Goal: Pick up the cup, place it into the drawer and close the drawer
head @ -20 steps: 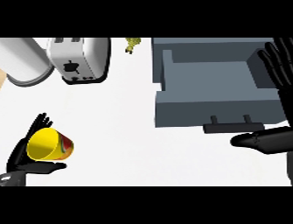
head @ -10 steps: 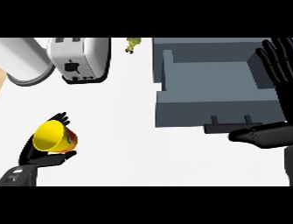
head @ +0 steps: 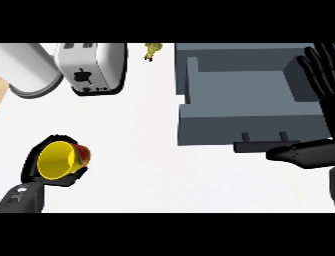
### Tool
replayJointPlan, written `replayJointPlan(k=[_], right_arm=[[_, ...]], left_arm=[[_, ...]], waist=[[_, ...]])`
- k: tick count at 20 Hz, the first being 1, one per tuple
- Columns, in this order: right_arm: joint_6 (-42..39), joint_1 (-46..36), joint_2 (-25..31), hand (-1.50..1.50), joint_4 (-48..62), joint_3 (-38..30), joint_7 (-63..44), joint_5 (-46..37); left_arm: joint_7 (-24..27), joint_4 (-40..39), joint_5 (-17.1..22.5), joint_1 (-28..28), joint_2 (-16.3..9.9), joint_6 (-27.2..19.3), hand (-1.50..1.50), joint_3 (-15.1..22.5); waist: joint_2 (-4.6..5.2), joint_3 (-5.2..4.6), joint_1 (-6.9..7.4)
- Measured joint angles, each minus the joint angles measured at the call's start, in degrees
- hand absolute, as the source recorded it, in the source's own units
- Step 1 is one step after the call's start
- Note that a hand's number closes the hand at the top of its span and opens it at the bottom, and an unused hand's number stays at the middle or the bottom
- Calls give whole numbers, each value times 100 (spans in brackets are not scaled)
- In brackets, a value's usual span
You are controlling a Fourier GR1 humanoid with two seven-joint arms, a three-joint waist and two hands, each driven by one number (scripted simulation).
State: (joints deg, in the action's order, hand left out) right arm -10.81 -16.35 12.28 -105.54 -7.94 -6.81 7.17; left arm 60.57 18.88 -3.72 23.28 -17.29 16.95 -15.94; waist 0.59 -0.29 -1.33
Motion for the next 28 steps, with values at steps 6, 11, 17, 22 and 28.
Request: replayJointPlan(k=[6,11,17,22,28], right_arm=[[-29,-37,2,-150,-34,-4,-45,67],[-33,99,-16,-150,-69,4,29,11],[2,123,-20,-150,-35,-21,18,-36],[29,184,-23,-150,-9,-66,98,-93],[-22,206,32,-150,-24,-137,103,-43]], left_arm=[[102,131,402,239,404,-263,150,-361],[109,325,614,578,876,-609,150,-526],[-358,1055,588,1117,1178,-750,150,-233],[-1053,1883,587,1528,1432,-874,150,84],[-2356,2643,758,2327,1647,-1392,150,598]], waist=[[-9,5,5],[-29,15,29],[-71,28,120],[-87,33,161],[-95,34,132]])
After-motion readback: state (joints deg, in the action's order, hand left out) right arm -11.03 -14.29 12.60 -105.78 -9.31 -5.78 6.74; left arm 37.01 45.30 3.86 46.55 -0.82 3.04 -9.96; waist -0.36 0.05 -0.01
